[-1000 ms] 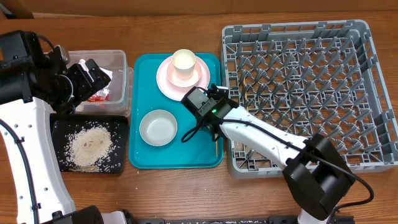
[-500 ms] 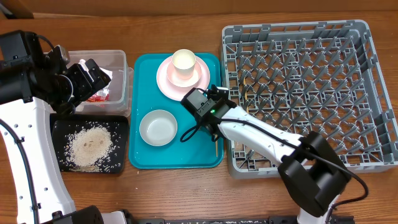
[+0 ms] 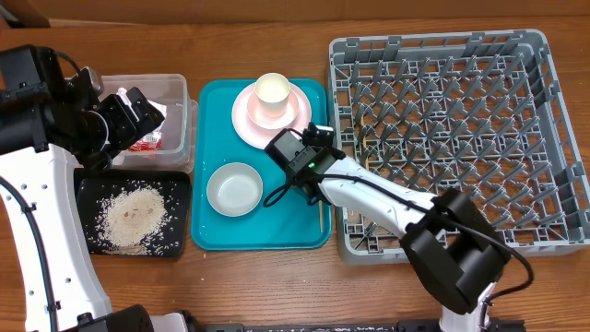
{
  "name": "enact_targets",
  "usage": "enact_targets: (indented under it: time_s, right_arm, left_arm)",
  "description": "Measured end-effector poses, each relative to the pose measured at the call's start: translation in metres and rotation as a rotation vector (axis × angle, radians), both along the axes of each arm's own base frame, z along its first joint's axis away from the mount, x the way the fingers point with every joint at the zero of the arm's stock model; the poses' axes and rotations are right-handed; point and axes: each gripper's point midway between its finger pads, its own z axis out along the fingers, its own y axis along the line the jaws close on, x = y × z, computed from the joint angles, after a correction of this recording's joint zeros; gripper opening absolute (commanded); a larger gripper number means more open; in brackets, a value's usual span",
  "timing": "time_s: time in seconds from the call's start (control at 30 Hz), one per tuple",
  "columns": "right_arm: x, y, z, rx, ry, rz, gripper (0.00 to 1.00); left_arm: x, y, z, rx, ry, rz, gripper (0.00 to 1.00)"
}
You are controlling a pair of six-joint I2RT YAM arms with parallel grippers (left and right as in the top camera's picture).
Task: Sort waste into correct bins and load items into the dishwasher
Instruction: 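Return the right gripper to the teal tray and grasp the second chopstick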
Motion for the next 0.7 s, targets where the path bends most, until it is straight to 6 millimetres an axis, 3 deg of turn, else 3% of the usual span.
enact_targets:
  time_s: [0.17, 0.37, 0.7]
  right_arm:
    - [-0.002, -0.004, -0.025, -0.042, 0.037, -0.005, 0.41]
    - [0.001, -0.001, -0.024, -0.03, 0.023, -0.004, 0.41]
    - [0.001, 0.004, -0.025, 0.007, 0.042, 0.003, 0.21]
  left_arm:
    - [0.0, 0.0, 0.0, 0.0, 0.0, 0.0, 1.0]
    - [0.0, 0.0, 0.0, 0.0, 0.0, 0.0, 1.0]
    - [0.0, 0.0, 0.0, 0.0, 0.0, 0.0, 1.0]
